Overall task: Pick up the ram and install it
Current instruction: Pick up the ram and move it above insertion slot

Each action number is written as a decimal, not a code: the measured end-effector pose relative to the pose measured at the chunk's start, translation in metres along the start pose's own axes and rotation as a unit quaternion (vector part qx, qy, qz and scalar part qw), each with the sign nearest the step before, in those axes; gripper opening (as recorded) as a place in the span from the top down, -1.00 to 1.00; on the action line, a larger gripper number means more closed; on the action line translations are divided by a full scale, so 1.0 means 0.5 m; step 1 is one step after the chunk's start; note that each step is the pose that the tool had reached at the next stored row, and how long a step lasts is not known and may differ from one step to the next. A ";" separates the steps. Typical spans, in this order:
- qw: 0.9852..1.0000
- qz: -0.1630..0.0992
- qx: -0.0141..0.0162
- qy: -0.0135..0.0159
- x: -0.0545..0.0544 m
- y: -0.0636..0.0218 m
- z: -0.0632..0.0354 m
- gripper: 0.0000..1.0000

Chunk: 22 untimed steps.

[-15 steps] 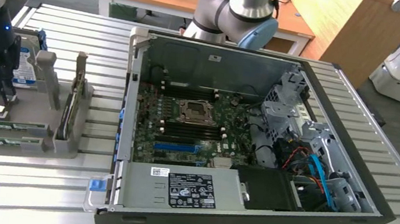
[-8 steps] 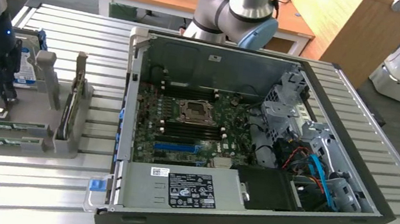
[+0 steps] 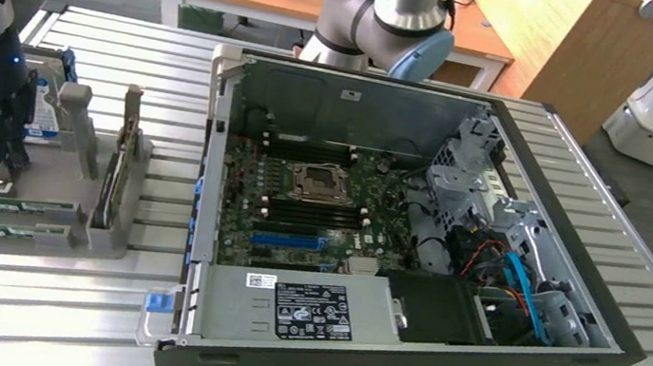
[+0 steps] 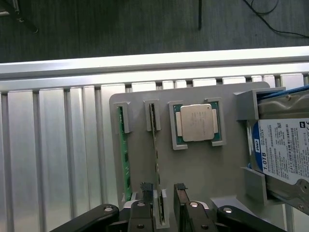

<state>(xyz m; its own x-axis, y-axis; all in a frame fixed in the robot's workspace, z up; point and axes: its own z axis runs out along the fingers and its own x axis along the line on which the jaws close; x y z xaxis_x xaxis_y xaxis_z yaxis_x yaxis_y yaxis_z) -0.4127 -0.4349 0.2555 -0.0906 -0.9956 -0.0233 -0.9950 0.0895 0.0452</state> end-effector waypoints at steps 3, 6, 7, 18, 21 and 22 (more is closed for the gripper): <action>1.000 0.000 0.000 0.000 0.000 0.000 0.005 0.37; 1.000 0.000 0.000 0.000 0.000 -0.001 0.012 0.37; 1.000 0.000 0.000 0.000 0.000 -0.001 0.014 0.37; 1.000 0.000 0.000 0.000 0.001 -0.001 0.031 0.37; 1.000 0.000 0.000 0.000 0.001 -0.001 0.031 0.37; 1.000 0.000 0.000 0.000 0.001 -0.001 0.031 0.37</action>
<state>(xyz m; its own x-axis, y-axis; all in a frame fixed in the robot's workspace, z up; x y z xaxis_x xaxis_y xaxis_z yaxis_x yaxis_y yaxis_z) -0.4127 -0.4349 0.2398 -0.0906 -0.9956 -0.0233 -0.9950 0.0895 0.0453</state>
